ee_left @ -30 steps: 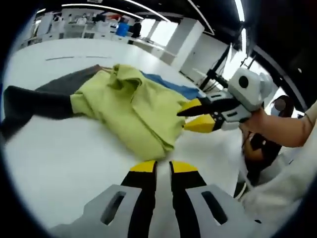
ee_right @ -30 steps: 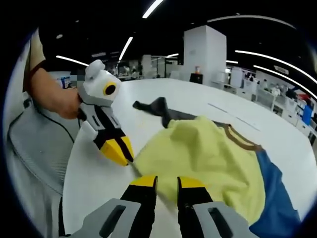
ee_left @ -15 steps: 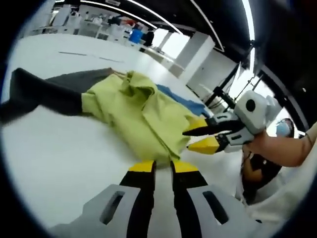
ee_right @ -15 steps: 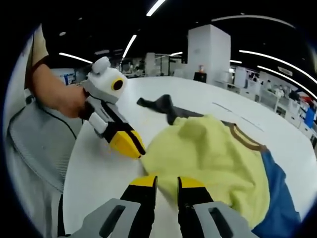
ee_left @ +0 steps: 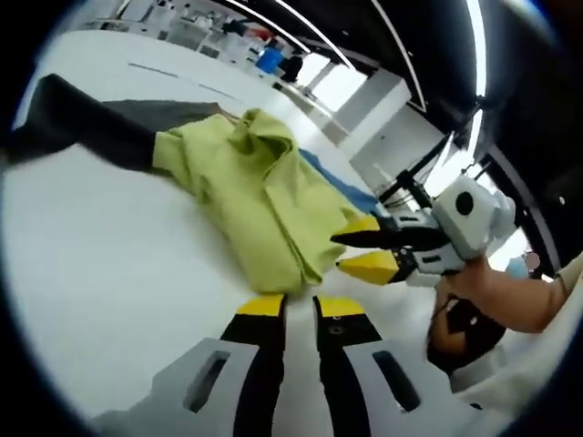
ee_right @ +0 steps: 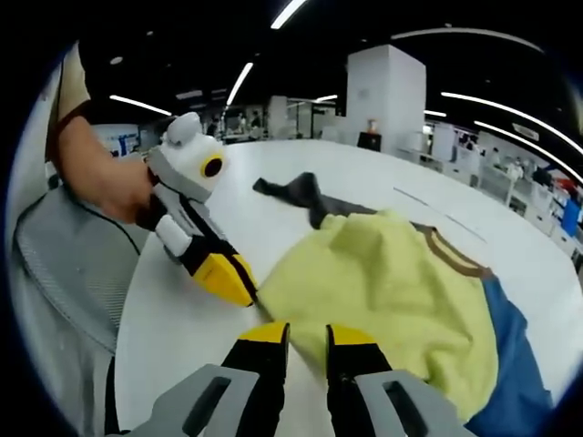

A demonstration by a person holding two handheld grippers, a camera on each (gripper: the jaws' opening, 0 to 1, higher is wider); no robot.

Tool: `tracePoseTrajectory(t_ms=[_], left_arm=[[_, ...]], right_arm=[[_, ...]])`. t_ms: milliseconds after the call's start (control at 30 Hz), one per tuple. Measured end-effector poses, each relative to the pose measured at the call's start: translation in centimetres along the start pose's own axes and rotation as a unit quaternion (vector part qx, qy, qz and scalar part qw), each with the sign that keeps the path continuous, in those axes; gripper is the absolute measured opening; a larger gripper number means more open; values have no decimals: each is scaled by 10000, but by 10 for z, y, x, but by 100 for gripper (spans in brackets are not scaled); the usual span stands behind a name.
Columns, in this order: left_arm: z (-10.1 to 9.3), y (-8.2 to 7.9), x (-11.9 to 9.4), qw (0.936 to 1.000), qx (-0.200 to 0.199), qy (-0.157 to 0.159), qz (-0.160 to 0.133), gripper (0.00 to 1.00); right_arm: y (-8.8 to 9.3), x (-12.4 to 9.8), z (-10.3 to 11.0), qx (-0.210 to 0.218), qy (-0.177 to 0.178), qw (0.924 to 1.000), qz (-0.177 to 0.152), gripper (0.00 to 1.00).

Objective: Fold the garment on the visible template until the final outline fits inside the template.

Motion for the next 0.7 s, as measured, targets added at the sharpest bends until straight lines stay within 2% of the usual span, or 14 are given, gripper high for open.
tracePoseTrajectory(t_ms=[167, 400, 567, 667, 700], left_arm=[[3, -4, -1, 9992, -271, -64, -292, 12], [6, -11, -5, 9979, -329, -77, -554, 11], [5, -11, -4, 9976, -388, -87, -562, 12], [2, -10, -3, 9984, -221, -96, -510, 12], [3, -9, -4, 9989, -33, -123, -442, 12]], right_arm=[[-1, 1, 3, -61, -54, 10000, -15, 12], [-2, 8, 13, -207, -228, 9995, 8, 12], [-3, 19, 21, -408, -348, 9985, 72, 13], [-5, 24, 26, -469, -413, 9980, 71, 13], [-6, 27, 27, -567, -414, 9975, 80, 13]])
Point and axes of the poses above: the point that each gripper's makers call its tool centre point, and the gripper's own axes: x roughly forward along the fingers, z roughly to its left, y roughly out of its underside, the point moved 4 cm from there along -x, roughly backward along the fingers, and after that the axes turned 8 degrees about -z, right-handed, at the moved point
